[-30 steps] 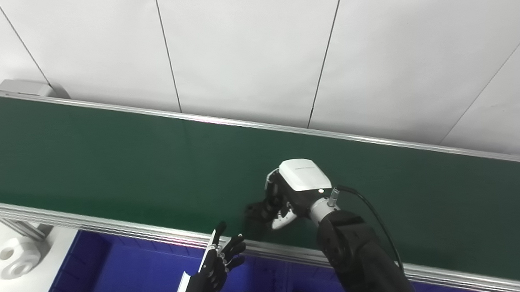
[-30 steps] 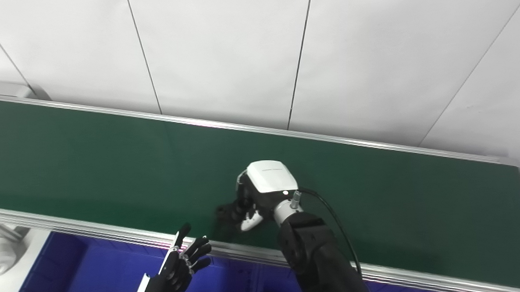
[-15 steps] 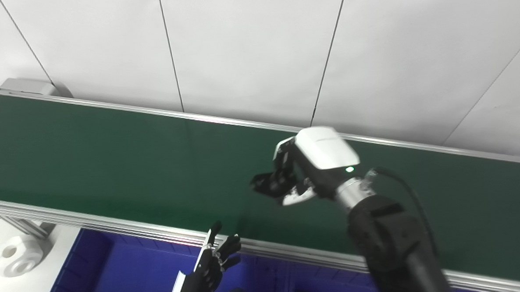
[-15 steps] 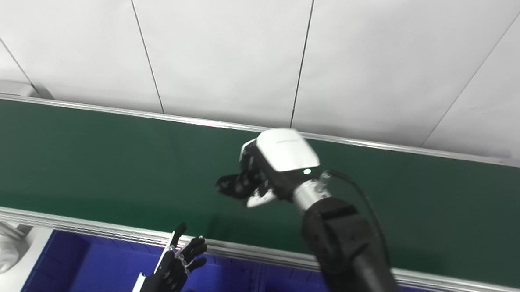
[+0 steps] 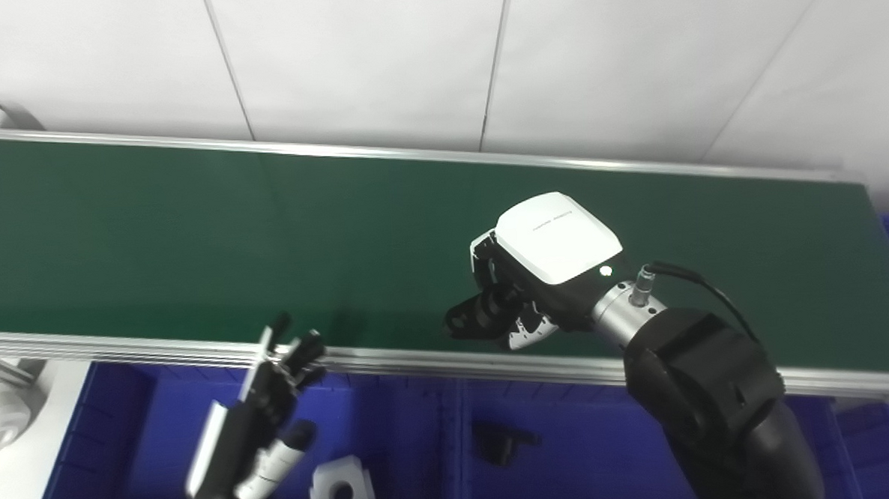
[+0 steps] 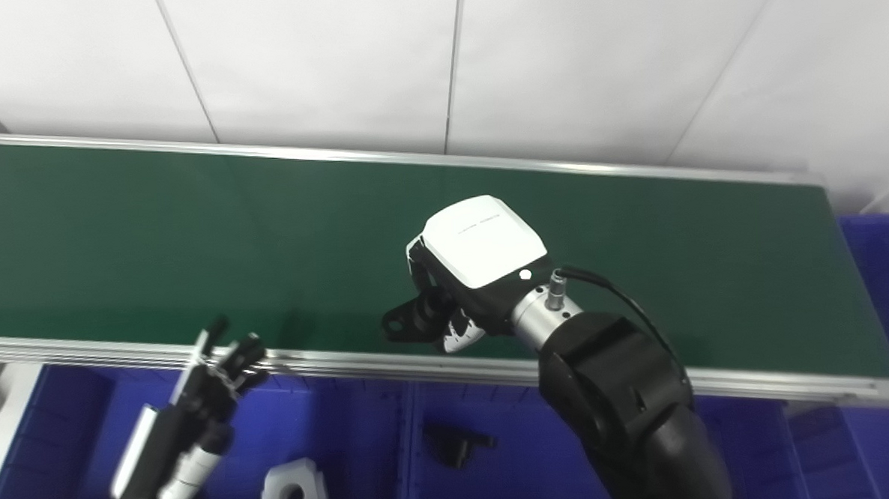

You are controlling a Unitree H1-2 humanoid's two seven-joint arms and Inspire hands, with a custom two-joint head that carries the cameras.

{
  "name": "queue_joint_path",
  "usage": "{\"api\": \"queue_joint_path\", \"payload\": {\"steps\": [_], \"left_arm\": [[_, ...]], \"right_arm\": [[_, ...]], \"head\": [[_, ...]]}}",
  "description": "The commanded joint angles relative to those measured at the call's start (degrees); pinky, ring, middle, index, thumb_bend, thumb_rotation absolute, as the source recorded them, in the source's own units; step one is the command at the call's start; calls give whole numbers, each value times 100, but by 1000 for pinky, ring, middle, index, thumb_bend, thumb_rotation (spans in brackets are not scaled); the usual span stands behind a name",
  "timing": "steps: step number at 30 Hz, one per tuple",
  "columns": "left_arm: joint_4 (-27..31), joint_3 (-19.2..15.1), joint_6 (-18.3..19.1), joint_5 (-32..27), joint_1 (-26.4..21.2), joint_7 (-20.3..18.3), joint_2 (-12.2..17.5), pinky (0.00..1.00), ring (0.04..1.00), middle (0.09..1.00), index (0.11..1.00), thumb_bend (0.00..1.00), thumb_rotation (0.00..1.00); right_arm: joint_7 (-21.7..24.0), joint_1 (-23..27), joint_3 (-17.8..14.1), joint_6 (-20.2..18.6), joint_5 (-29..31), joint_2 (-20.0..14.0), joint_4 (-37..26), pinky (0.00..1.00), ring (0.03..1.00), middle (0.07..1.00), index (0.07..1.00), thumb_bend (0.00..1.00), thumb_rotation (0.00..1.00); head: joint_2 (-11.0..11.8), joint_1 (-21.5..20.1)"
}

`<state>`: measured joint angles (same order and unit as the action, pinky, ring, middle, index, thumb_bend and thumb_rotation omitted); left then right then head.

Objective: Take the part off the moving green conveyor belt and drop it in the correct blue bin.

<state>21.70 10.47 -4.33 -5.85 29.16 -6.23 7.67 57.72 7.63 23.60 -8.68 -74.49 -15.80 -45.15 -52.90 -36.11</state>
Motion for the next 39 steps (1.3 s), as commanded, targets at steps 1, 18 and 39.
{"api": "queue_joint_path", "payload": {"steps": [1, 18, 39], "left_arm": [[295, -135, 185, -251, -99, -96, 134, 839, 889, 889, 1000, 724, 754], [541, -721, 1288, -1022, -594, -287, 230, 809, 838, 830, 1000, 749, 648], [585, -616, 1326, -963, -703, -319, 108, 769, 822, 821, 1000, 734, 649]], "right_arm": [[259, 31, -87, 348, -119, 91, -284, 113, 172, 469, 485, 531, 0], [529, -1219, -209, 1227, -27, 126, -130, 136, 196, 469, 484, 534, 0], [-697, -1967, -355, 1892, -617, -526, 727, 429, 510, 593, 700, 933, 561]], "head": [[-102, -244], [-301, -1215], [-212, -943]]}}
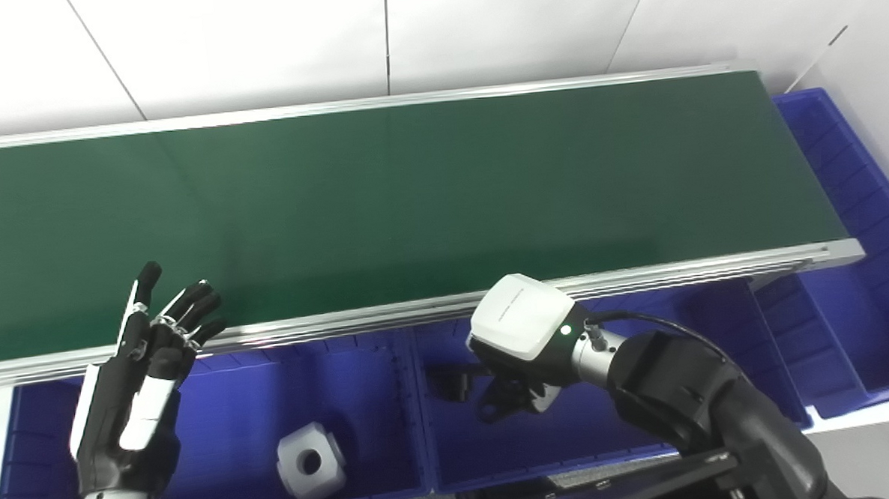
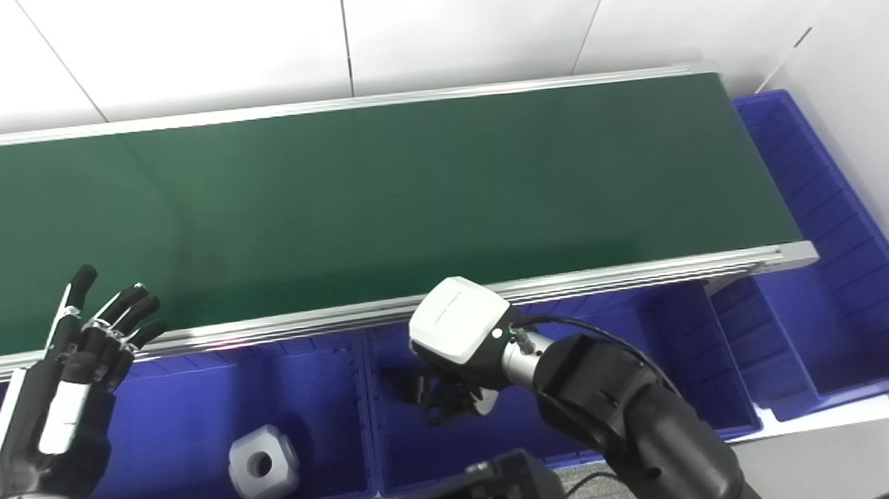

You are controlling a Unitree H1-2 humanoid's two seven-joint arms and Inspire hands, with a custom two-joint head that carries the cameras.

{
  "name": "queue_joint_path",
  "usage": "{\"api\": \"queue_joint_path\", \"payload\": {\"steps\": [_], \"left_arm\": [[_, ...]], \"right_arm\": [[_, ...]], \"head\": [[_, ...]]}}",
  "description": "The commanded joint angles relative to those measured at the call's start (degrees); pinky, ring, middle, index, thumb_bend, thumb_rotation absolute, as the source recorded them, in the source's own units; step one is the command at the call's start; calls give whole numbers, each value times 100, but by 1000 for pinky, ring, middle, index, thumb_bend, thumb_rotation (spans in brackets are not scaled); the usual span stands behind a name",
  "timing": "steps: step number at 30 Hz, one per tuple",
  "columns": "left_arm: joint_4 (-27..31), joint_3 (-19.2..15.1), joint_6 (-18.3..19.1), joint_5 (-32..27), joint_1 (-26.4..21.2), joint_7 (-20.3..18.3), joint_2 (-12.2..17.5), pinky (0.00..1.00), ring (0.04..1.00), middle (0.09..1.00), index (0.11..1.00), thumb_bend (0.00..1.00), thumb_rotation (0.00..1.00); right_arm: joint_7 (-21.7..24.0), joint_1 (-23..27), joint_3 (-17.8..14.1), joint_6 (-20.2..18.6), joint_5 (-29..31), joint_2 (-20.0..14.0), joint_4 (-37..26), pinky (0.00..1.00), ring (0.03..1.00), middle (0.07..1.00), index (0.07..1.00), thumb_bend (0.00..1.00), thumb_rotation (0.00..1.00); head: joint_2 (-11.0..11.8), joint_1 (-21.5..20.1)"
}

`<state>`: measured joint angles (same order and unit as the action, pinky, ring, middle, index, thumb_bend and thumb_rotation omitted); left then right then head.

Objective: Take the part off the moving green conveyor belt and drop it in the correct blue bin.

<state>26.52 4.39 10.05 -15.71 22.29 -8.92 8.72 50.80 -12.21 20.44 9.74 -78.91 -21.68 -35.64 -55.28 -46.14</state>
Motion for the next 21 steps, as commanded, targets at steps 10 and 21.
{"api": "queue_joint_path", "payload": {"steps": [10, 21], "left_arm": [[61, 58, -253, 179, 74, -65, -43, 779, 823, 829, 1000, 717, 668], [-32, 192, -572, 405, 295, -216, -20, 784, 843, 842, 1000, 743, 692]], "right_arm": [[-29, -255, -225, -4, -116, 378, -473, 737, 811, 882, 904, 1000, 828], [-416, -644, -532, -221, 487, 836, -794, 615, 746, 834, 867, 1000, 836]], "head": [[144, 398], [277, 1082]]}}
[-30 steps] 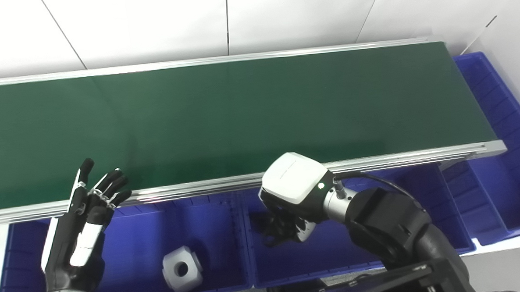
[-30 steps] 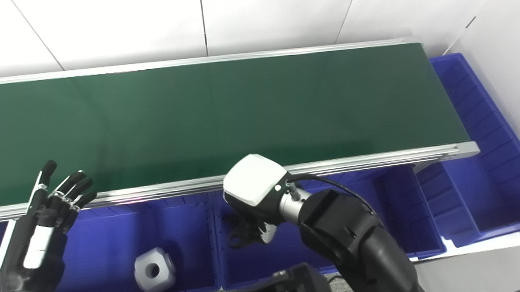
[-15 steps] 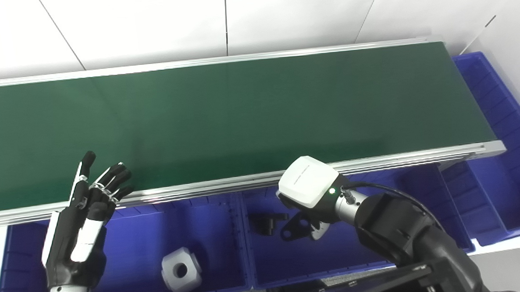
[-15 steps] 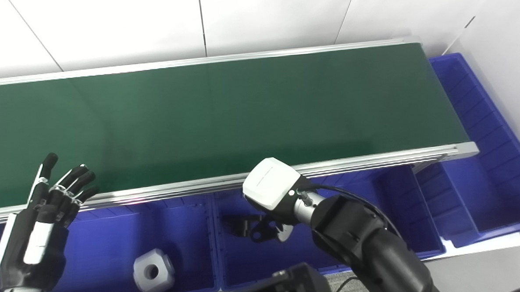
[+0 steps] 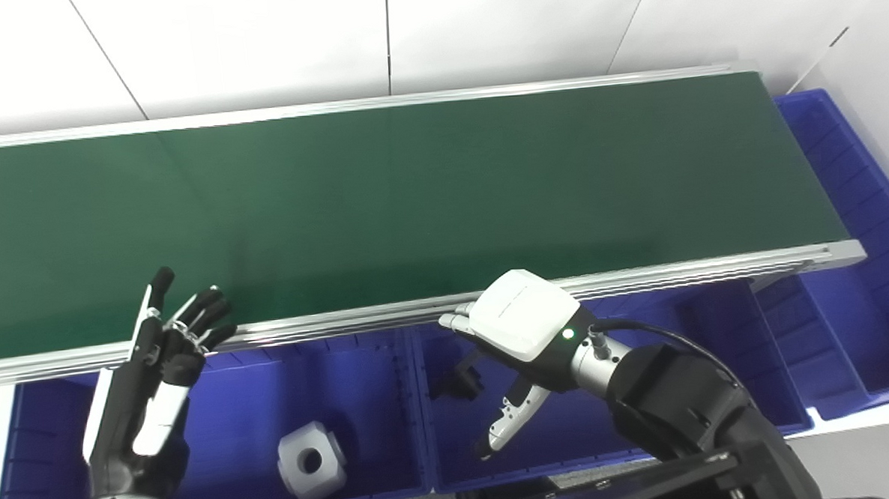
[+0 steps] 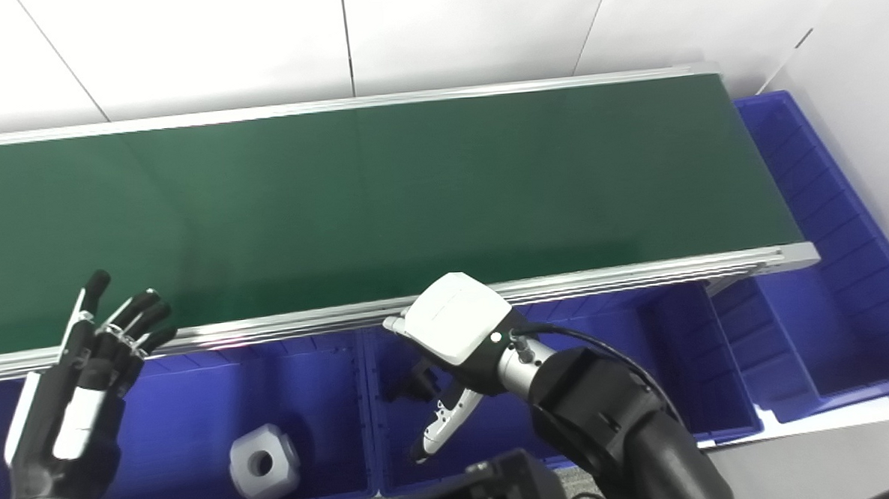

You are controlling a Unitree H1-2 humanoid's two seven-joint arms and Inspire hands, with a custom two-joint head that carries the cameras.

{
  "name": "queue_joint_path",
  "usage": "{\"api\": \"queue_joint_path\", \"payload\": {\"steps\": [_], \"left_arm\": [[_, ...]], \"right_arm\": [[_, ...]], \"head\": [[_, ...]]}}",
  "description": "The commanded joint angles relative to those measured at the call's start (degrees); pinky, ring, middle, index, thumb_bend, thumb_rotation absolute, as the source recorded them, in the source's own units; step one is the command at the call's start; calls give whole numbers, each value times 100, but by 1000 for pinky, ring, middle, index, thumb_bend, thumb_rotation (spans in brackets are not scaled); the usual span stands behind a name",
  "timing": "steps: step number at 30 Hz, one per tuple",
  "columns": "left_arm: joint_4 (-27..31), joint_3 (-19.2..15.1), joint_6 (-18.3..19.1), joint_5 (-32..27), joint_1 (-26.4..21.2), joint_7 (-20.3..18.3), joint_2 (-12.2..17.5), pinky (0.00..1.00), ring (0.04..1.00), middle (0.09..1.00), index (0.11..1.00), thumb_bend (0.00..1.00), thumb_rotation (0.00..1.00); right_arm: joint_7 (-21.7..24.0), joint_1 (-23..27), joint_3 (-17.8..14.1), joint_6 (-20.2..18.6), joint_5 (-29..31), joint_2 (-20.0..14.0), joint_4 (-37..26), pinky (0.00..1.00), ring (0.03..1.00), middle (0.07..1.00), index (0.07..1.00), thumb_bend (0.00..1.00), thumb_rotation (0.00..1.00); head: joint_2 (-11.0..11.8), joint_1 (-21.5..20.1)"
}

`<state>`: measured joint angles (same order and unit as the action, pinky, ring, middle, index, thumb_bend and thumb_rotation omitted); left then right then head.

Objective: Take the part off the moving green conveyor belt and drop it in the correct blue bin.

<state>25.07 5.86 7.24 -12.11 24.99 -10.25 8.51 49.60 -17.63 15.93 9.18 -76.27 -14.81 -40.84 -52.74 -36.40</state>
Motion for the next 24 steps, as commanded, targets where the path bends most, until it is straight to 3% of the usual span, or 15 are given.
{"api": "queue_joint_path", "payload": {"steps": [1, 5, 6, 8, 10, 12, 19, 24], "left_arm": [[92, 76, -383, 127, 55, -93, -1, 774, 845, 840, 1000, 750, 693], [-5, 225, -727, 461, 181, -56, -57, 741, 832, 829, 1000, 763, 708], [-30, 259, -798, 524, 206, -42, -75, 738, 831, 833, 1000, 768, 706], [-65, 359, -974, 715, 281, 21, -173, 736, 826, 844, 1000, 761, 694], [-129, 436, -1168, 861, 359, 76, -284, 745, 824, 860, 1000, 763, 674], [-192, 470, -1337, 936, 425, 110, -381, 750, 829, 875, 1000, 772, 667], [-429, 525, -1818, 1003, 561, 149, -588, 836, 887, 949, 1000, 778, 657], [-598, 549, -2226, 1245, 618, 216, -656, 904, 946, 995, 1000, 781, 706]], "right_arm": [[-468, -224, -199, -271, 420, 285, -316, 588, 726, 819, 848, 1000, 833], [-1334, -806, -668, -563, 1549, 764, -317, 514, 663, 777, 805, 1000, 822], [-1466, -929, -759, -648, 1841, 870, -316, 505, 659, 773, 801, 1000, 830], [-1893, -1404, -993, -904, 3113, 1221, -279, 523, 682, 786, 814, 1000, 835], [-2392, -1819, -1172, -727, 4311, 1425, -22, 556, 708, 800, 828, 959, 792], [-2662, -2044, -1275, -480, 4936, 1485, 219, 593, 730, 813, 839, 943, 763], [-3430, -2301, -1434, 568, 6209, 1419, 1176, 738, 825, 904, 918, 932, 759], [-3941, -2421, -1392, 830, 6764, 1577, 1403, 852, 891, 939, 962, 890, 759]], "head": [[43, 219], [105, 895], [105, 895], [204, 1222], [293, 1432], [360, 1576], [591, 1862], [802, 2014]]}}
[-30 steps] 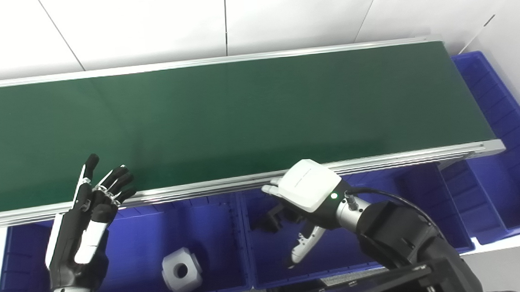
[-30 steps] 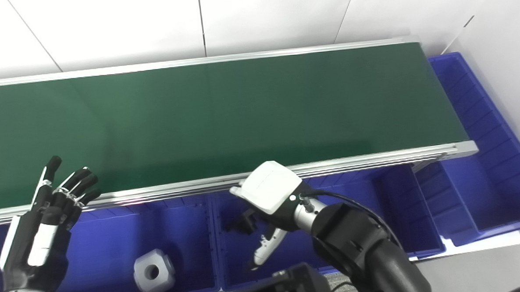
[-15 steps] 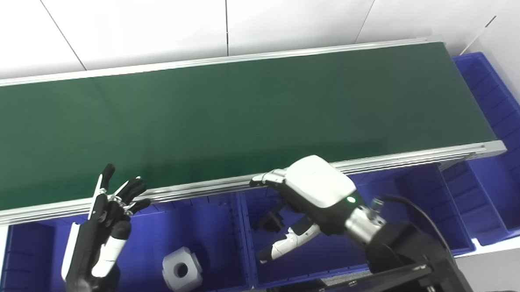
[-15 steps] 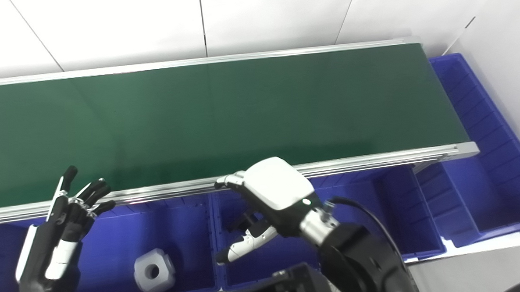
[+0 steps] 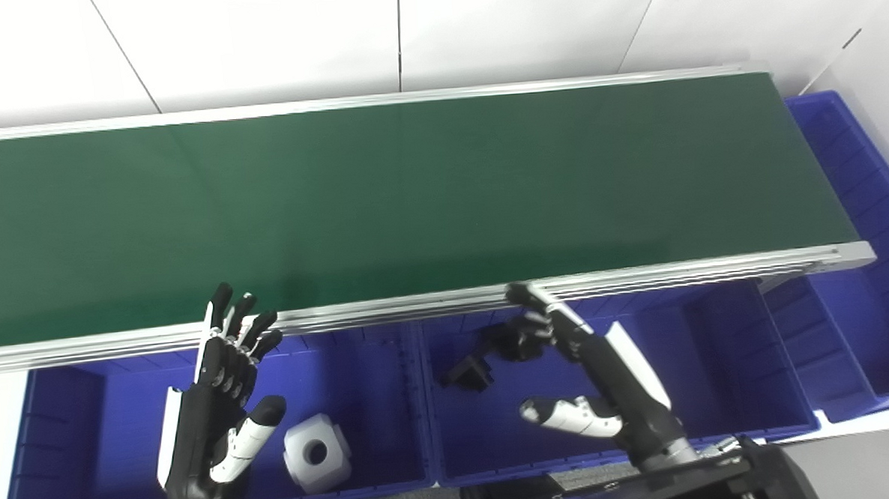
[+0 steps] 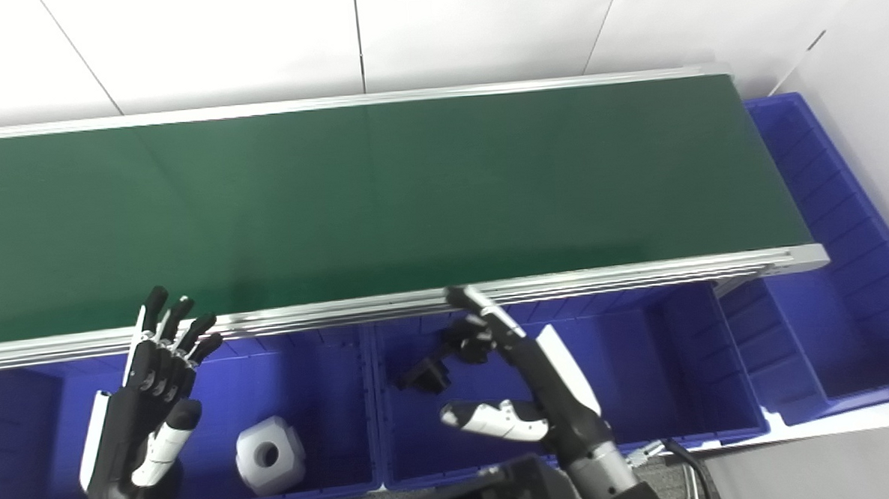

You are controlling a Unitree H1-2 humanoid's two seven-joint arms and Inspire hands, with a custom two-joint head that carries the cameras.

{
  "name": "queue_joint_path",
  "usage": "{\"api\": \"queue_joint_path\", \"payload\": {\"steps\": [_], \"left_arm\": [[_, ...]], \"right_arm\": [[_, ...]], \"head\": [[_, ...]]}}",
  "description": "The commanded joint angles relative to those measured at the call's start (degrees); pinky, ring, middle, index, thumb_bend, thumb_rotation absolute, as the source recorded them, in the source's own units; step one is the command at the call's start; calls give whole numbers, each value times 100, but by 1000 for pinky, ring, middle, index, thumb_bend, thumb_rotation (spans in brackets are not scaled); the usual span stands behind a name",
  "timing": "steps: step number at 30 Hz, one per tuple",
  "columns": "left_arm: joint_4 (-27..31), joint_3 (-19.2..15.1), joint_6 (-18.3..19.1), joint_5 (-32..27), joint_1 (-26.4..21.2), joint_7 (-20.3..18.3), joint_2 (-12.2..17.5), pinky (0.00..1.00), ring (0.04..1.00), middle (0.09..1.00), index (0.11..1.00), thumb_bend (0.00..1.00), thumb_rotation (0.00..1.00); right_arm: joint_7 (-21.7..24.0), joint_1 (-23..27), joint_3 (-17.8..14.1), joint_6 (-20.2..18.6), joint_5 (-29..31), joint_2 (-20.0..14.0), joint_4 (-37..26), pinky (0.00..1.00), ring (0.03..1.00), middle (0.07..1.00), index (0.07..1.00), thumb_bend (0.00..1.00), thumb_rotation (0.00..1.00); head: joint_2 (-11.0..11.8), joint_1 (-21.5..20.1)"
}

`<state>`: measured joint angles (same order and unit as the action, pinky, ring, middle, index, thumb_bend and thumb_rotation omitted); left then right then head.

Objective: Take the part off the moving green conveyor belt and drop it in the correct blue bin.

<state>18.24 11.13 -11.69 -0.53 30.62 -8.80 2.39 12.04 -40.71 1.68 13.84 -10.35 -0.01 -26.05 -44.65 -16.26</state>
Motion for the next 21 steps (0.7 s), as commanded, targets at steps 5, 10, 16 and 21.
{"api": "queue_joint_path", "payload": {"steps": [5, 10, 16, 21], "left_arm": [[36, 74, -566, 349, 81, 148, -65, 940, 977, 1000, 1000, 792, 785], [-27, 115, -678, 422, 109, 184, -94, 957, 996, 1000, 1000, 909, 877], [-31, 177, -711, 594, 168, 218, -121, 965, 1000, 1000, 1000, 981, 927], [-161, 252, -828, 714, 163, 256, -145, 963, 1000, 1000, 1000, 997, 925]], "right_arm": [[-580, -214, 187, 685, 203, 289, 149, 925, 940, 982, 991, 853, 787], [-855, -321, 365, 877, 211, 433, 408, 966, 958, 994, 999, 835, 819], [-1047, -395, 534, 926, 307, 498, 635, 999, 980, 1000, 1000, 819, 852], [-1177, -311, 570, 1179, 131, 353, 1082, 1000, 989, 1000, 1000, 819, 871]], "head": [[158, 135], [242, 220], [321, 372], [450, 542]]}}
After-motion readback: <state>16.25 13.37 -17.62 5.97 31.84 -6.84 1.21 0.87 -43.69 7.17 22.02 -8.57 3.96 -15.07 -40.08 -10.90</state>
